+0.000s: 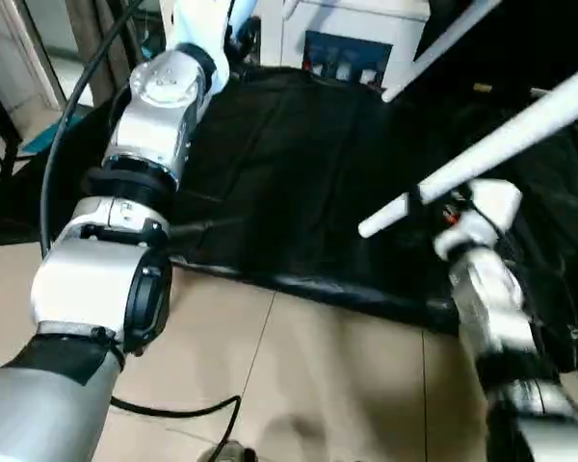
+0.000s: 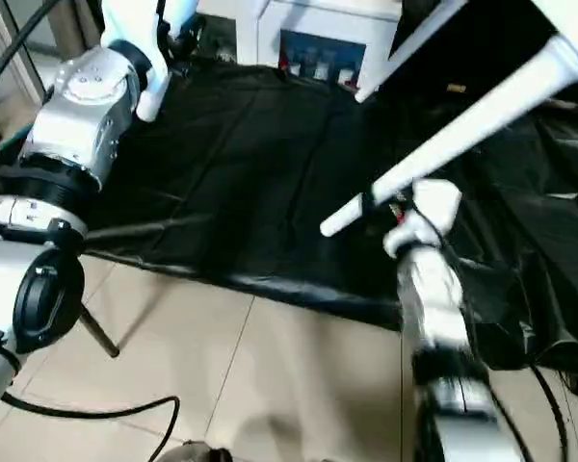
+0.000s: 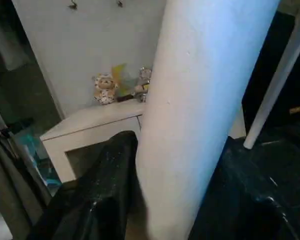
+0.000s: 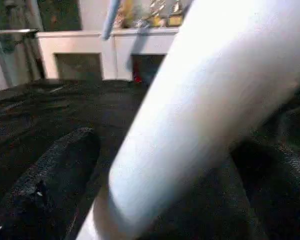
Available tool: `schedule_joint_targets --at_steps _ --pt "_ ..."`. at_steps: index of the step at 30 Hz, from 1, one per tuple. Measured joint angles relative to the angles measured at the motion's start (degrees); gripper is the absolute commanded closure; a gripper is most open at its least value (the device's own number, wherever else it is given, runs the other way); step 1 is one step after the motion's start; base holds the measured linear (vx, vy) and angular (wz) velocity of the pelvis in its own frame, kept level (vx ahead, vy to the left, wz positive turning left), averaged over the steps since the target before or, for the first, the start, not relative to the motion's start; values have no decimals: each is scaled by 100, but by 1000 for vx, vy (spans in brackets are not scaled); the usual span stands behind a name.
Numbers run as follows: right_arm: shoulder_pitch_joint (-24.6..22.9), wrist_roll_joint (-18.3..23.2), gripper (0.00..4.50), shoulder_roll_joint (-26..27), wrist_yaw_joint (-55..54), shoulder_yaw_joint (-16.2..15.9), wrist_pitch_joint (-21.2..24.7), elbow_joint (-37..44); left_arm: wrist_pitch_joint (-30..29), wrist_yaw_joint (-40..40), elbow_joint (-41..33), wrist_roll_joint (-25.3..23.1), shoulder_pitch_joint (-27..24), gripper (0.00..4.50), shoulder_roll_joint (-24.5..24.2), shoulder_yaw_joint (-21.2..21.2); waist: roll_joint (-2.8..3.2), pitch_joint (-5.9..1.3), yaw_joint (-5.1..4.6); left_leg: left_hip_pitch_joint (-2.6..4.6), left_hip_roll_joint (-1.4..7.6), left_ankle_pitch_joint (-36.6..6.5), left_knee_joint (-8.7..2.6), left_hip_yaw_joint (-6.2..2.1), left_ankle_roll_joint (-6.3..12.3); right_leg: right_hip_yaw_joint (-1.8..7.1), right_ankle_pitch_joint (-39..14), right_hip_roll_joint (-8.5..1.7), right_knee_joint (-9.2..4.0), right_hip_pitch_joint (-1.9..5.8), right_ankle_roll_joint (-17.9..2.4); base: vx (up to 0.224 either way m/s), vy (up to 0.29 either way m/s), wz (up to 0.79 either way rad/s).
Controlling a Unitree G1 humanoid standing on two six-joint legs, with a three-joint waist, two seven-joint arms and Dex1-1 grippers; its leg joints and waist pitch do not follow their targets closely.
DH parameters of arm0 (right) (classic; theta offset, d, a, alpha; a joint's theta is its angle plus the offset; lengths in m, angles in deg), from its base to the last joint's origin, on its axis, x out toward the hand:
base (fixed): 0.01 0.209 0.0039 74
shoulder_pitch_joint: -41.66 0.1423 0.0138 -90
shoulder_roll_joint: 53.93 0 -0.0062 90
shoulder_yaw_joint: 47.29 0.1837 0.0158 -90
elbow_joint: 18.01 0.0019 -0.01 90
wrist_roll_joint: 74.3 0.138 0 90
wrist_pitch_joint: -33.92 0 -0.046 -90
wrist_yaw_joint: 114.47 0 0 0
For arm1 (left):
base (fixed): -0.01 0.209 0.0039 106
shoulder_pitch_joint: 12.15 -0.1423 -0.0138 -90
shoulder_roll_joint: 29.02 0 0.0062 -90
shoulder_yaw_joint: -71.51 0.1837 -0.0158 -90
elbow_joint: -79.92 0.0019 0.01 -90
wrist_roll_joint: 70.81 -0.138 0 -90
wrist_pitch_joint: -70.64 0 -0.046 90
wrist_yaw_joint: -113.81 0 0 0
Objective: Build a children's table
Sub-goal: Flip table
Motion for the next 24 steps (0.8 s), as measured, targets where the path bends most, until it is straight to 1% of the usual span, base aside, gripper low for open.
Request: schedule_joint_targets --at_steps 2,5,8,9,11,13,16,17,18,20,21,23,24 --pt "142 3 27 -2 88 2 57 -156 -28 0 -52 0 -20 260 -4 18 0 0 -3 -1 0 9 1 3 17 0 0 0 0 0 0 0 0 0" --pt "326 11 37 -2 197 35 98 -350 -78 1 -121 0 -48 260 -6 29 -3 1 -3 -1 0 10 2 4 19 2 0 -1 1 0 0 0 0 0" --pt "428 96 72 7 402 120 98 -483 -146 16 -257 1 -139 260 -14 30 -5 1 -4 0 0 10 5 4 19 2 0 -2 3 0 0 0 0 0" --pt "428 178 72 25 482 129 98 -496 -156 26 -281 5 -170 260 -27 30 -7 2 -4 0 0 10 6 4 19 2 0 -1 5 0 0 0 0 0" --pt "428 213 78 41 555 133 98 -506 -178 28 -281 5 -186 260 -41 30 -8 2 -5 0 0 10 8 4 20 2 0 -2 8 -1 0 0 0 0" --pt "428 250 109 42 619 169 98 -509 -190 33 -281 6 -208 262 -41 30 -8 3 -7 0 0 11 11 4 21 2 0 -2 12 -1 0 0 0 0" --pt "426 271 119 45 693 250 95 -512 -206 55 -281 14 -236 263 -49 29 -8 3 -2 0 0 11 14 5 21 3 0 -2 17 -2 -1 0 0 0" --pt "425 277 142 50 735 276 95 -512 -210 65 -281 17 -241 264 -49 29 -8 3 -2 0 0 11 15 5 21 3 0 -3 18 -2 -1 0 0 0" --pt "424 304 142 57 777 298 95 -512 -218 77 -281 17 -249 264 -48 29 -8 2 -3 0 0 11 16 5 21 3 0 -3 20 -2 -1 0 0 0" --pt "411 341 169 60 801 327 85 -512 -232 89 -320 18 -287 265 -46 29 -8 2 -3 0 0 11 17 5 21 3 0 -4 22 -2 -1 0 0 0" --pt "409 374 169 60 814 332 84 -512 -235 105 -378 28 -345 265 -45 28 -8 2 -4 1 0 11 18 5 20 3 0 -4 24 -2 -1 0 0 0" --pt "407 379 188 54 829 338 84 -512 -235 146 -453 40 -424 266 -37 25 -8 2 -4 1 0 11 19 5 20 3 0 -4 27 -2 -1 0 0 0" --pt "406 378 205 35 842 340 84 -512 -235 163 -497 45 -470 266 -37 22 -8 2 -2 1 0 11 21 5 19 3 0 -5 31 -3 -1 0 0 0"
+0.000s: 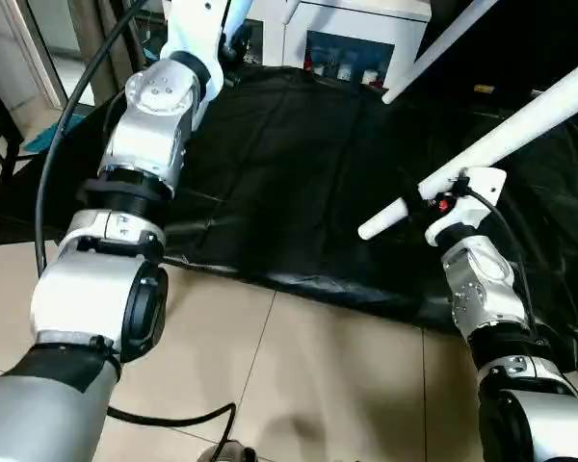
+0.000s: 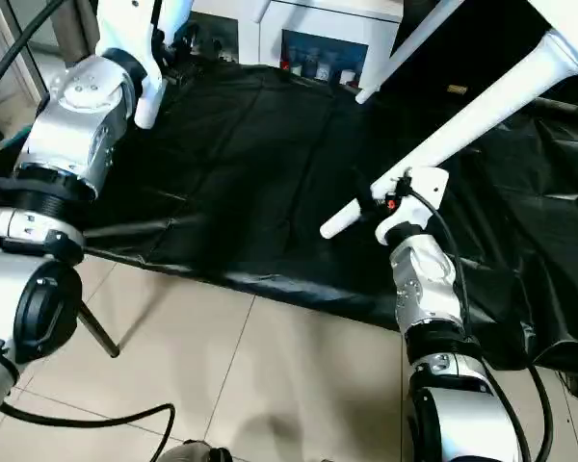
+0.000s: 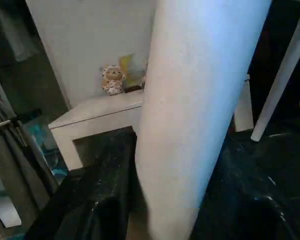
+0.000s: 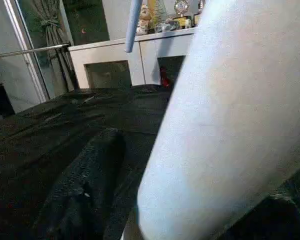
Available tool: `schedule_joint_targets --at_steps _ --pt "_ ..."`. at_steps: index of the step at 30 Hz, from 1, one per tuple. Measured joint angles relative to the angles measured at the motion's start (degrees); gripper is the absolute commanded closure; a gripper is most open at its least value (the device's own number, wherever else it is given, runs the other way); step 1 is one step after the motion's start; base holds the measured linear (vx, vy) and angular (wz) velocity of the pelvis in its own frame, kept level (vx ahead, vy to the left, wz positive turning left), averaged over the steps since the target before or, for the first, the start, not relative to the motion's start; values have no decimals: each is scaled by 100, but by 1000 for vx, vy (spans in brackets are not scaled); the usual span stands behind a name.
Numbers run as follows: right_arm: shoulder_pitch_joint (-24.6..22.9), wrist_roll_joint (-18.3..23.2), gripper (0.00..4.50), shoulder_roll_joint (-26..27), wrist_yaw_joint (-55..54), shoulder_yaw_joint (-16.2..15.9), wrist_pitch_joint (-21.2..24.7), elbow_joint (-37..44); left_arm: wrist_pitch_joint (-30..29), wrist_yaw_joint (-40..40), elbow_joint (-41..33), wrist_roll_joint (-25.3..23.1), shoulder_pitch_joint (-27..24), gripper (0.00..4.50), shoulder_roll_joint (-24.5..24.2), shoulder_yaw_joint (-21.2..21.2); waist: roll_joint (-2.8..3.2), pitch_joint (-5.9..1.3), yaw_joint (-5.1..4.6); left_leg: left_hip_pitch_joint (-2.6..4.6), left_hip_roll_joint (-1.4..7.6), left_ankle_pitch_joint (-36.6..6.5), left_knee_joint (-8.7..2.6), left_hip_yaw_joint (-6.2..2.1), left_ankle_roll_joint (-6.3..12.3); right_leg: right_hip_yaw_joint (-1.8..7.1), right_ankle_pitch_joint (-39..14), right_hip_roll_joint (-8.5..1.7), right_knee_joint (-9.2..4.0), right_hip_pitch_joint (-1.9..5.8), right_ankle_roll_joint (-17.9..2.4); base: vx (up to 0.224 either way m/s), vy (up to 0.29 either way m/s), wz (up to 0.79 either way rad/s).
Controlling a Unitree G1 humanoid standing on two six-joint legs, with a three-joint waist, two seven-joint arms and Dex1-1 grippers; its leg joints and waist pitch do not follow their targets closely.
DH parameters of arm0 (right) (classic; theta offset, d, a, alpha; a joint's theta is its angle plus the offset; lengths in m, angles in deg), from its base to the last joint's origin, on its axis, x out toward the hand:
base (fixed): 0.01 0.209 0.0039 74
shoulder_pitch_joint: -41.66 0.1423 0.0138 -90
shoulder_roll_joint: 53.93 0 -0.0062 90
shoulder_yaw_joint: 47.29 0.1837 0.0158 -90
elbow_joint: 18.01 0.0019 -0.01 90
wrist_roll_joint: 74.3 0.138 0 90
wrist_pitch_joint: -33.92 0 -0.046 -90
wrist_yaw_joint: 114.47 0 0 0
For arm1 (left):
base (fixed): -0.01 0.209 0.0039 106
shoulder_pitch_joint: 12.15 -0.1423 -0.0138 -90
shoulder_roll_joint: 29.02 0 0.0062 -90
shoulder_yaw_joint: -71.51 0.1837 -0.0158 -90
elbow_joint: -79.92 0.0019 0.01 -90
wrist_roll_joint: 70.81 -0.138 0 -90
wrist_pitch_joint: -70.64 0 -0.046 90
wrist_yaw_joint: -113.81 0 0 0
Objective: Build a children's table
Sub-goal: Flip table
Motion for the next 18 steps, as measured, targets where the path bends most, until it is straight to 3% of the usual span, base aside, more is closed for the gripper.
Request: schedule_joint_targets --at_steps 5,9,15,18 --pt "0 -36 240 -80 12 29 -9 8 63 21 -128 39 -254 269 -2 -4 -3 1 8 0 0 -5 3 1 -11 -1 0 -3 4 0 0 0 0 0" --pt "-93 -376 267 -276 -138 -86 -93 181 327 -66 -401 81 -836 275 -9 -11 -7 2 10 0 0 -4 4 4 -10 -1 1 -5 7 1 -2 0 0 0" --pt "-469 -852 279 -374 -646 -201 -258 650 616 -272 -647 430 -2030 284 208 -62 -78 3 28 1 0 -2 5 4 -14 -3 0 -4 14 -2 -3 0 0 0" --pt "-554 -929 288 -327 -922 -186 -264 709 852 -279 -548 475 -2216 286 270 -42 -134 7 40 2 0 5 5 4 -16 -5 2 -5 12 6 -7 0 0 0"
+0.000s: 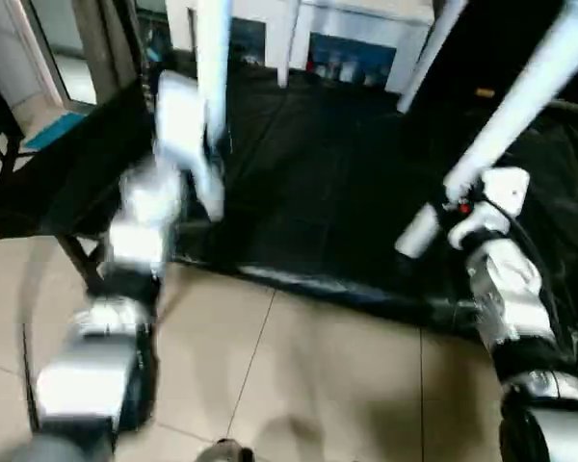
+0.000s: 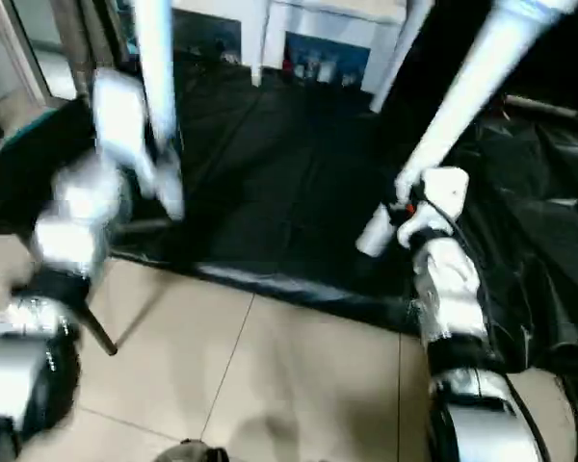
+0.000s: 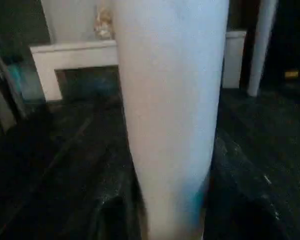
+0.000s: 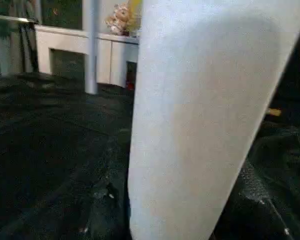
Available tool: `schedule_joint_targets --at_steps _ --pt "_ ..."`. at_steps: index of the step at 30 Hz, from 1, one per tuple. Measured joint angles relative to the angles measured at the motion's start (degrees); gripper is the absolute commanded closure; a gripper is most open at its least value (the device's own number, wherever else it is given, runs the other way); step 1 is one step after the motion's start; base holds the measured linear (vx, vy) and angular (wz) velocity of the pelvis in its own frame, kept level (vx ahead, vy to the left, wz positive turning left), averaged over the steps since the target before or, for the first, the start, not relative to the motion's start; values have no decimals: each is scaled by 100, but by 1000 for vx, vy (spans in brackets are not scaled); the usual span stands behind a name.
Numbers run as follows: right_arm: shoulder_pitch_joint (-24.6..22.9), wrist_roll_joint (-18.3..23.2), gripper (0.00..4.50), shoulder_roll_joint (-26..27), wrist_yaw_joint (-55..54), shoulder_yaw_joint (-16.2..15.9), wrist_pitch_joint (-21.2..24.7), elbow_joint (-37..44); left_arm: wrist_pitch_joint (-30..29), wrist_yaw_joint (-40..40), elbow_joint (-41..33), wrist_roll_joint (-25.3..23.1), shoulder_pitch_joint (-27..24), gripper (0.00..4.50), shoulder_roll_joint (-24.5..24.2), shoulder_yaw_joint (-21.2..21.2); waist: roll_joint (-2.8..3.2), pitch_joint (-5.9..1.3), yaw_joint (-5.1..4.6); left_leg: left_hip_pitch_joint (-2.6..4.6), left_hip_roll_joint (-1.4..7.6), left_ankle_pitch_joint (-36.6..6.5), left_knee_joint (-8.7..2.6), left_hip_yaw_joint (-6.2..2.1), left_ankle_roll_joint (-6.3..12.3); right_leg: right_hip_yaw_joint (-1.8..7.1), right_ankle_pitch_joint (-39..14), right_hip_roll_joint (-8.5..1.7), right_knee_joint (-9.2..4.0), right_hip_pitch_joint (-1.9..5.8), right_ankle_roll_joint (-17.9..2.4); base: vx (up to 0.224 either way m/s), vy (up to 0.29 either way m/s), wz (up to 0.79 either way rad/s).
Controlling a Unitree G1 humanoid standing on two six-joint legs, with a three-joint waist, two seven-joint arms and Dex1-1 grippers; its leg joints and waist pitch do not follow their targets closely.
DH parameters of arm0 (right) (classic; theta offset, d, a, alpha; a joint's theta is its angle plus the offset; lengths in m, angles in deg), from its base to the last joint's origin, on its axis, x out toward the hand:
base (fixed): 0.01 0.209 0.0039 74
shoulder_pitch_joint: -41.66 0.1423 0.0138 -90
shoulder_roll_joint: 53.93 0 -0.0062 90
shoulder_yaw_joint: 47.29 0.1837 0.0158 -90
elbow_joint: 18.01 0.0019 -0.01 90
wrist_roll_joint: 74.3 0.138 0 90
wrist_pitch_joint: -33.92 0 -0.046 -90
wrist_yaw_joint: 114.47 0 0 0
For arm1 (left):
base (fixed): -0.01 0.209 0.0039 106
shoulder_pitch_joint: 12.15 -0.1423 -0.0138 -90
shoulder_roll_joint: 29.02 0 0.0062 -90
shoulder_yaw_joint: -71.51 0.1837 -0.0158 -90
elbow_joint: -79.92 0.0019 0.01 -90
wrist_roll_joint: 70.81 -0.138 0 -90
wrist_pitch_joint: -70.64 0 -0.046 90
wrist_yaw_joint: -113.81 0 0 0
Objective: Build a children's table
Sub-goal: Flip table
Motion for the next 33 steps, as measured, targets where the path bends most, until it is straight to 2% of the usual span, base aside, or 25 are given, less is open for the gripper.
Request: schedule_joint_targets --at_steps 4,7,11,12,13,14,15,17,18,19,20,21,22,24,25,27,29,30,31,32,33 --pt "-178 -61 292 118 -256 -7 25 234 199 -6 176 -18 6 286 -17 43 0 -1 -11 12 0 4 0 12 -9 5 7 -5 -13 26 -11 0 0 0" --pt "-459 -121 293 293 -426 -18 44 617 323 -3 300 -39 5 286 -68 53 -6 -5 -43 52 0 2 -19 12 -13 4 6 -4 -46 35 -8 0 0 0" --pt "-490 -157 293 347 -529 -56 122 697 464 -1 452 -39 27 286 -109 53 -18 -14 -96 54 -1 11 -31 13 -29 4 7 -4 -62 35 -7 0 0 0" --pt "-490 -160 293 356 -529 -64 139 696 563 -6 559 -39 53 230 -127 53 -27 -20 -105 56 -1 12 -35 13 -31 4 7 -4 -62 35 -6 0 0 0" --pt "-491 -179 293 371 -540 -75 135 698 629 -31 630 -57 63 216 -162 71 -32 -22 -111 59 -1 12 -38 13 -32 5 8 -4 -62 35 -6 0 0 0" --pt "-500 -206 237 384 -564 -110 123 719 705 -80 700 -175 72 213 -212 172 -32 -23 -120 63 -1 13 -43 13 -34 6 8 -4 -64 35 -5 0 0 0" --pt "-554 -227 223 399 -574 -150 115 805 758 -124 804 -298 89 205 -291 258 -29 -25 -123 68 -2 15 -56 13 -38 6 8 -4 -70 35 -4 0 0 0" --pt "-645 -315 223 407 -545 -225 140 872 786 -210 914 -370 81 192 -325 292 -30 -24 -122 69 -3 22 -71 13 -48 6 11 -3 -75 33 0 0 0 0" --pt "-699 -329 205 423 -521 -231 163 874 798 -228 919 -367 53 171 -326 289 -29 -24 -123 69 -3 27 -76 13 -56 6 14 -3 -76 32 4 0 0 0" --pt "-744 -327 205 429 -510 -236 189 876 809 -257 897 -330 27 171 -328 278 -29 -24 -123 67 -3 29 -80 13 -60 6 16 -4 -75 34 5 0 0 0" --pt "-781 -326 181 430 -498 -252 226 889 821 -311 831 -281 -23 165 -325 263 -30 -24 -123 67 -3 30 -85 13 -61 5 17 -3 -74 42 4 0 0 0" --pt "-837 -325 177 430 -483 -268 249 907 855 -376 726 -197 -109 156 -323 245 -30 -24 -119 64 -3 31 -91 13 -62 4 17 -3 -72 51 4 0 0 0" --pt "-877 -324 167 433 -453 -277 255 914 888 -427 651 -137 -184 129 -317 220 -30 -24 -116 64 -3 31 -96 13 -62 2 17 -3 -72 51 5 0 0 0" --pt "-1006 -306 167 469 -437 -277 262 1085 908 -544 367 44 -398 129 -251 144 -29 -24 -110 55 -2 31 -104 13 -62 0 16 -3 -72 41 6 0 0 0" --pt "-1154 -273 141 506 -435 -281 261 1292 905 -631 63 196 -624 119 -212 101 -28 -24 -105 51 -2 31 -110 13 -62 0 15 -2 -73 35 7 0 0 0" --pt "-1407 -220 129 572 -402 -301 253 1639 853 -749 -544 420 -1087 87 -174 36 -27 -23 -102 48 -2 30 -123 13 -60 -1 14 1 -72 26 7 0 0 0" --pt "-1617 -168 121 647 -392 -324 260 1929 747 -807 -1078 598 -1506 84 -122 -7 -27 -23 -106 46 0 30 -128 13 -60 0 14 5 -74 21 6 0 0 0" --pt "-1793 -108 96 713 -392 -324 284 2168 683 -836 -1419 737 -1790 67 -69 -24 -28 -23 -99 45 1 30 -130 13 -59 1 12 5 -75 21 6 0 0 0" --pt "-1891 -71 96 744 -386 -331 311 2305 611 -853 -1607 822 -1956 67 -40 -48 -28 -22 -95 45 2 31 -130 13 -60 1 11 6 -75 21 6 0 0 0" --pt "-1962 -55 84 753 -378 -344 359 2406 553 -864 -1699 886 -2048 42 -24 -58 -28 -22 -96 45 2 32 -130 12 -62 1 10 6 -75 20 8 0 0 0" --pt "-2144 -30 82 760 -381 -421 442 2710 441 -861 -2042 988 -2274 37 17 -66 -31 -21 -103 46 2 32 -130 12 -62 5 10 8 -80 21 8 0 0 0"
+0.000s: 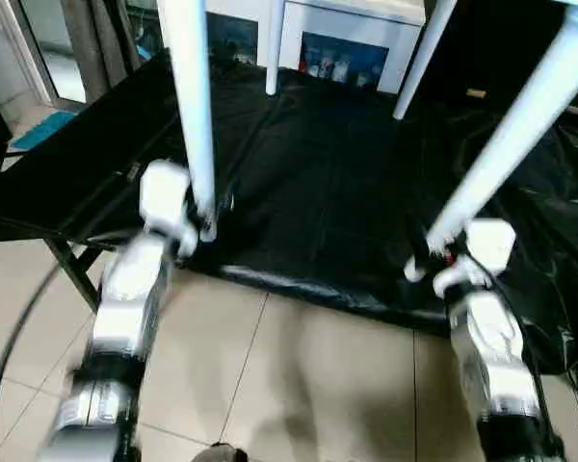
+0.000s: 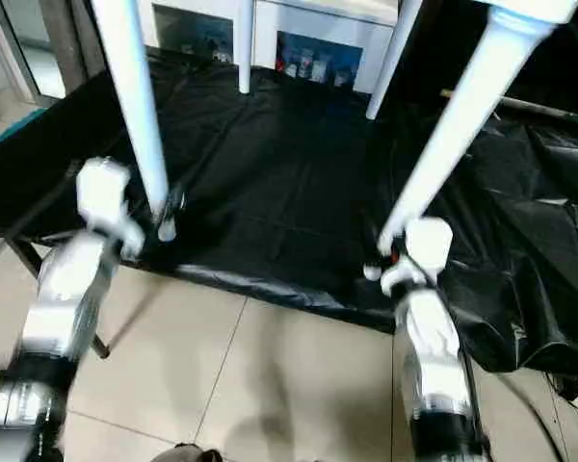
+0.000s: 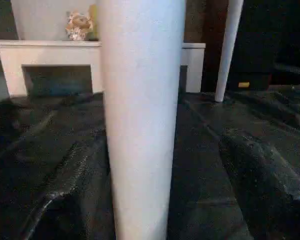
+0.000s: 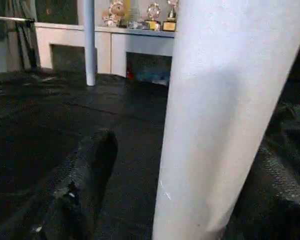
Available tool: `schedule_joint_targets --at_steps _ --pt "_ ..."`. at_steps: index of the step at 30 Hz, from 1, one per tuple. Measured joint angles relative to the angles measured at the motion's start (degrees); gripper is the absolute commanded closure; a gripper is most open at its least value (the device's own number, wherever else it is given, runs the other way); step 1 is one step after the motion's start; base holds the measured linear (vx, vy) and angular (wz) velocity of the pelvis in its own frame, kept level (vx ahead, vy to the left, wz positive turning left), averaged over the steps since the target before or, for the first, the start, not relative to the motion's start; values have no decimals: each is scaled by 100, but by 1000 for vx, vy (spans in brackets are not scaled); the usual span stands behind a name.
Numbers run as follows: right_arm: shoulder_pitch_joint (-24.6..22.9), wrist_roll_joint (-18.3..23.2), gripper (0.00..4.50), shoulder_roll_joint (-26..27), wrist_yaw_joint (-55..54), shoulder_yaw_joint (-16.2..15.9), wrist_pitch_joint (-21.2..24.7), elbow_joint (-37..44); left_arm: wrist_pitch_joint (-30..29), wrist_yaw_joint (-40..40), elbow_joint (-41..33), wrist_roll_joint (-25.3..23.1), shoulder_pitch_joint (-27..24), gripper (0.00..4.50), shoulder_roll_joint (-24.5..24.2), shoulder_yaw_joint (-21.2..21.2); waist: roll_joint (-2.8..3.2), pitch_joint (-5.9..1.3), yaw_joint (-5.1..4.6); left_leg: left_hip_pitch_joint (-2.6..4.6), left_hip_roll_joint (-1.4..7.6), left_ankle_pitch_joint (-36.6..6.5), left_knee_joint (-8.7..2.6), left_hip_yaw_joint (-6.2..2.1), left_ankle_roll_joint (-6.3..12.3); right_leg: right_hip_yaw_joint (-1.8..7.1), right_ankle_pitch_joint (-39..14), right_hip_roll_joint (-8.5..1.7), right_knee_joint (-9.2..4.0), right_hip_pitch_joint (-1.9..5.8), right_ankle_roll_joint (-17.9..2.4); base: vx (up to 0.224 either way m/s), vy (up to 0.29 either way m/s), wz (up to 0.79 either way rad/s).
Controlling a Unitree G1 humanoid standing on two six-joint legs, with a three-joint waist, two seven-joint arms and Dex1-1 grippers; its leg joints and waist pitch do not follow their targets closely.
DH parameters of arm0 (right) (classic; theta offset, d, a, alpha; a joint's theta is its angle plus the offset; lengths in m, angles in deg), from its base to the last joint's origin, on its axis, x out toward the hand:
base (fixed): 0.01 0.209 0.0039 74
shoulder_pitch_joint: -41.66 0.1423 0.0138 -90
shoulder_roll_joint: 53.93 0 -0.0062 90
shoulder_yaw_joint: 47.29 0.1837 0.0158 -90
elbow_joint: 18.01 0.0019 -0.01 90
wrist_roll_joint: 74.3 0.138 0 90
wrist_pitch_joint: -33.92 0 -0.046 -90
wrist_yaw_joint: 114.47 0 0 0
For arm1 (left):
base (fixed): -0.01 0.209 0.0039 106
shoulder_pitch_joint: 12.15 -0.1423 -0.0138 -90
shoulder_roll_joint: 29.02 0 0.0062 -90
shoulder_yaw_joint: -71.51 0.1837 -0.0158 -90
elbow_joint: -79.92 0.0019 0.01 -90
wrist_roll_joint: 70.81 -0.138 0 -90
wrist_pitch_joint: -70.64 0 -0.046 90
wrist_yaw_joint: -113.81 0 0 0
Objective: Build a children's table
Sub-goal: Flip table
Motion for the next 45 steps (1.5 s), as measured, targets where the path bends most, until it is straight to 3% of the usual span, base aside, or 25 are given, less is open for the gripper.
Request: schedule_joint_targets --at_steps 3,5,9,23,32,37,45 --pt "-397 -113 81 28 -61 -94 42 474 -137 28 -541 36 -493 28 44 7 2 2 3 9 0 1 0 0 -1 8 -5 1 -3 9 8 0 0 0" --pt "-508 -186 81 83 -188 -94 44 753 -167 150 -771 -44 -695 5 52 50 4 2 -3 12 0 2 0 0 -5 12 -6 3 -4 8 11 0 0 0" --pt "-547 -195 81 110 -293 -87 55 1132 -285 393 -1016 -223 -948 5 88 80 7 4 -58 60 0 2 0 0 -10 22 -62 5 -7 11 105 0 0 0" --pt "-651 -236 81 88 -413 -75 380 1304 -573 842 -1015 -536 -750 5 -7 64 10 6 -214 64 -1 2 0 -5 -10 28 -79 6 -9 8 137 0 0 0" --pt "816 -166 81 -30 -243 -38 257 -361 -307 1063 545 -655 367 5 -30 1 10 5 -251 64 -1 18 -2 -8 -38 27 17 6 1 12 101 0 0 0" --pt "1641 -172 81 -183 -131 84 38 -1770 -64 1144 1989 -771 1208 5 -40 -1 10 6 -249 45 0 24 -3 -8 -47 25 46 6 1 4 98 0 0 0" --pt "2178 -169 81 -266 -41 157 -304 -2888 273 1266 3174 -886 1870 5 -214 -6 26 13 -241 46 0 25 -4 -7 -45 24 47 6 2 6 95 0 0 0"
